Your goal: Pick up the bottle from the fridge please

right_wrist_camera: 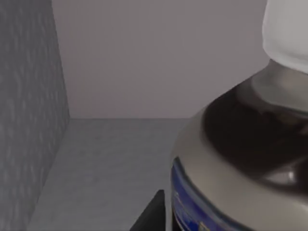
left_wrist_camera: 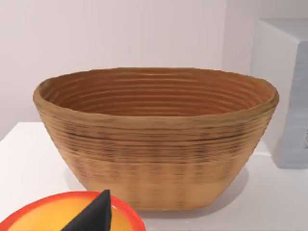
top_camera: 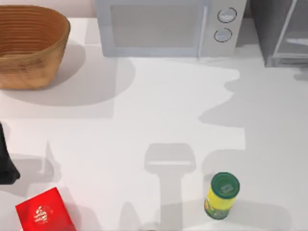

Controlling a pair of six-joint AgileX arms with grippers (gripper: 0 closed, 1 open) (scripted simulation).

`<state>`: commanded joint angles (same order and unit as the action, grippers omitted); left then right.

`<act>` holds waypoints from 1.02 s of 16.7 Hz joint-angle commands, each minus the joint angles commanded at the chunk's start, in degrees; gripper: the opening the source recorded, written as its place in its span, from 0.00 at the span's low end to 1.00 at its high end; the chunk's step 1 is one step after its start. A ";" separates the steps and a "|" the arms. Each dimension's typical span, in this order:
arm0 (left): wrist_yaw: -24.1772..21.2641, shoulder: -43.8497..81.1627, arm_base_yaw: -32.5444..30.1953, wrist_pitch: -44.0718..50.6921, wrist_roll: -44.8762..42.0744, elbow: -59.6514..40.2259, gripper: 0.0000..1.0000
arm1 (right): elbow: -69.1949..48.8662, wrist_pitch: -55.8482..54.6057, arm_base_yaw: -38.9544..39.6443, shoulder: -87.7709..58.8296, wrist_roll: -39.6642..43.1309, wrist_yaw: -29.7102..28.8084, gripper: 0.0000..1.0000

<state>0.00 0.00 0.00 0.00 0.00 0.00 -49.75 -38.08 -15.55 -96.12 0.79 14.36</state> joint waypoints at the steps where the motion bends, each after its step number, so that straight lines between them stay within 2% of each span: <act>1: 0.00 0.00 0.00 0.00 0.00 0.00 1.00 | 1.61 1.24 0.49 3.12 0.01 -0.47 0.00; 6: 0.00 0.00 0.00 0.00 0.00 0.00 1.00 | 11.83 9.04 3.62 23.14 0.12 -3.57 0.00; 17: 0.00 0.00 0.00 0.00 0.00 0.00 1.00 | 40.73 31.24 12.71 79.42 -0.32 -11.65 0.00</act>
<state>0.00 0.00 0.00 0.00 0.00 0.00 -9.02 -6.84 -2.85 -16.70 0.47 2.72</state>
